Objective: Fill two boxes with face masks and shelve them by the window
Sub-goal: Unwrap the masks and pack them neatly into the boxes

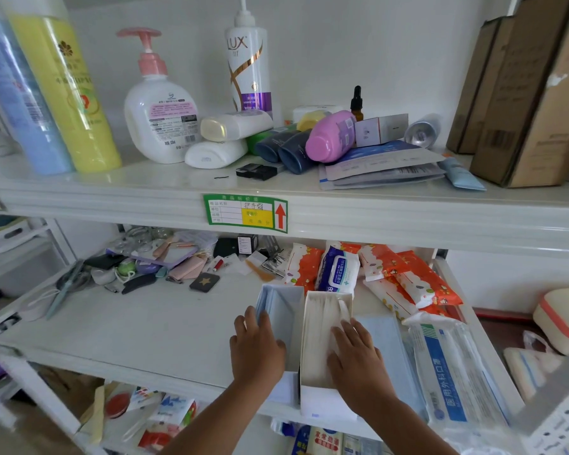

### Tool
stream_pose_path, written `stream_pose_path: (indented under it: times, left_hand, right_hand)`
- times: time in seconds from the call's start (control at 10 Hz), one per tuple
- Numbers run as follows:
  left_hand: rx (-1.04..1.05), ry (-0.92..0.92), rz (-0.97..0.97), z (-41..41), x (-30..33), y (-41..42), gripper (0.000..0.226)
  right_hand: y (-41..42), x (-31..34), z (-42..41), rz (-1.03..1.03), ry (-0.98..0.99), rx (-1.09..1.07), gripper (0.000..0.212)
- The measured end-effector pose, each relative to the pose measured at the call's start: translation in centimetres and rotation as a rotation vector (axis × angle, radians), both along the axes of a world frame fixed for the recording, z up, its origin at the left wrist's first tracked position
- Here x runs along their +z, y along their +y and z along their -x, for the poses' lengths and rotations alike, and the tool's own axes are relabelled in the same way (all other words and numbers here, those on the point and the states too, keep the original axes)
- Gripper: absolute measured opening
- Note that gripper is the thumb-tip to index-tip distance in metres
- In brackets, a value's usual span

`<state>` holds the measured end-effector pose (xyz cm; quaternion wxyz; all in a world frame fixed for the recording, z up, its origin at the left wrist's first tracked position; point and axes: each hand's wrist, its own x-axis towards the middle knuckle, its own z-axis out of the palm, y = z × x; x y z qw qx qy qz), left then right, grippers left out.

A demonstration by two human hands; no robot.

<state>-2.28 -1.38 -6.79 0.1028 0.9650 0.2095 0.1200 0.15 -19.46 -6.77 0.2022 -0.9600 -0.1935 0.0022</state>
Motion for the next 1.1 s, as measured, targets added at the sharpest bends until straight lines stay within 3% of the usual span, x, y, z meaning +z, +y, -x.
stream_pose_path:
  times: [0.5, 1.1]
  left_hand:
    - [-0.064, 0.002, -0.028, -0.1, -0.11, 0.28, 0.048]
    - [-0.124, 0.068, -0.006, -0.21, -0.1, 0.18, 0.065]
  right_hand:
    - [-0.04, -0.27, -0.1, -0.002, -0.017, 0.008, 0.047]
    - [0.02, -0.45, -0.08, -0.002, -0.026, 0.001, 0.045]
